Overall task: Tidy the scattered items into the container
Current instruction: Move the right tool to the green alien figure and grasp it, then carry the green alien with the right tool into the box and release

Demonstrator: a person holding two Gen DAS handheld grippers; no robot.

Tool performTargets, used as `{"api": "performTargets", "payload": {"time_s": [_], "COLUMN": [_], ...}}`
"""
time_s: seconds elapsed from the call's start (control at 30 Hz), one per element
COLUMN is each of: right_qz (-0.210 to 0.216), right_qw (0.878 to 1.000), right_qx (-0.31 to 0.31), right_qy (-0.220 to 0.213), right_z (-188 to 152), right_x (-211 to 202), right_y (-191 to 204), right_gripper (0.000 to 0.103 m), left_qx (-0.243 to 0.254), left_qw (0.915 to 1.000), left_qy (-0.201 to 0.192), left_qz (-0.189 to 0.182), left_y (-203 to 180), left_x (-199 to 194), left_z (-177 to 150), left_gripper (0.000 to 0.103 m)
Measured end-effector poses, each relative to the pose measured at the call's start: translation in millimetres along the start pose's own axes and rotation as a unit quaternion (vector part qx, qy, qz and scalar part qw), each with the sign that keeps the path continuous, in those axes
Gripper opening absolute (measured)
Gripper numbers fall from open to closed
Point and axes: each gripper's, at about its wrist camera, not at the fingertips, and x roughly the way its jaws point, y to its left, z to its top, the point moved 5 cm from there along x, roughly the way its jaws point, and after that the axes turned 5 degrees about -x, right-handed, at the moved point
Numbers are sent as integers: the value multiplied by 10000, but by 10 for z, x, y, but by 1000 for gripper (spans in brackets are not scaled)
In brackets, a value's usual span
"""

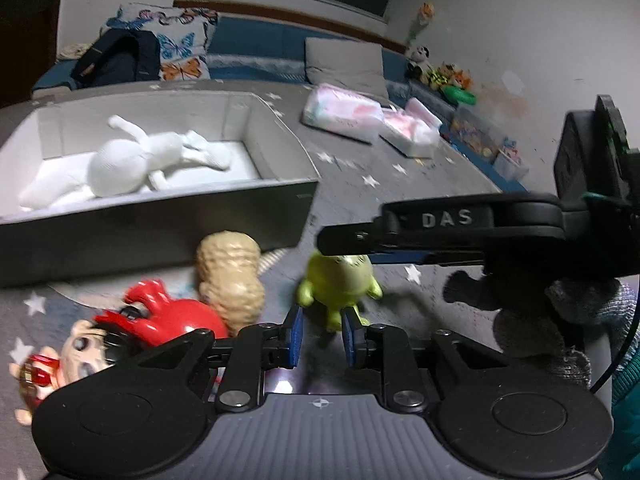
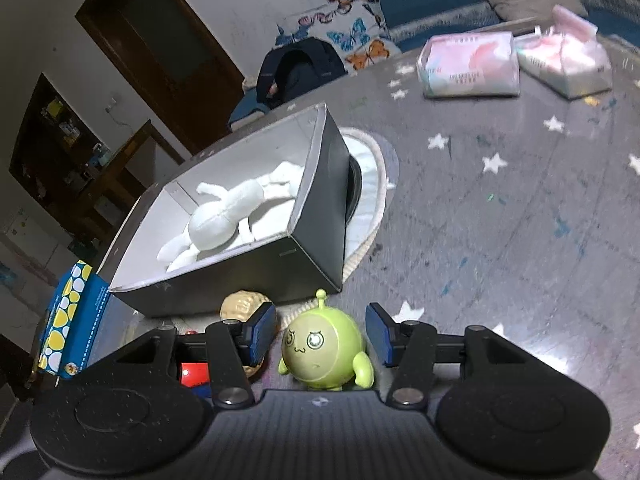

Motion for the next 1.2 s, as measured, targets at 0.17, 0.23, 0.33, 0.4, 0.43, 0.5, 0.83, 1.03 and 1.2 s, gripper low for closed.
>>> {"api": "performTargets", "payload": {"time_s": [0.17,0.23,0.33,0.4,0.43,0.5,0.83,1.03,1.2], "right_qz": [54,65,138,178,191,207,222,108,93], "right_qw": [9999,9999,9997,9996,9995,9995,9994,9999,9997], "right_qx": [13,28,85,130,146,155,222,25,-187], "right_qy": [110,147,175,187,193,198,156,62,-133], "right_z": [-31,-42,-54,-57,-61,-68,-69,-85,-30], "right_x": [49,64,74,85,90,98,103,30,-115], "right_y": [-14,-27,-42,-54,-54,-53,-91,-15,116], "right_gripper": [51,51,50,50,50,50,48,48,48], "left_qx": [-136,-184,-247,-277,-289,-318,-392,-357,-400], "left_qw": [9998,9996,9994,9993,9993,9992,9989,9991,9991], "left_qy": [149,182,227,230,234,239,247,212,14], "left_qz": [-42,-60,-49,-55,-47,-39,-28,-90,-156], "left_y": [-10,-6,2,-3,0,6,37,16,-15], "left_x": [137,176,231,253,270,299,386,353,181], "left_z": [-13,-16,-33,-37,-33,-20,-11,-27,33], "left_gripper": [23,23,23,23,23,23,23,20,20]}}
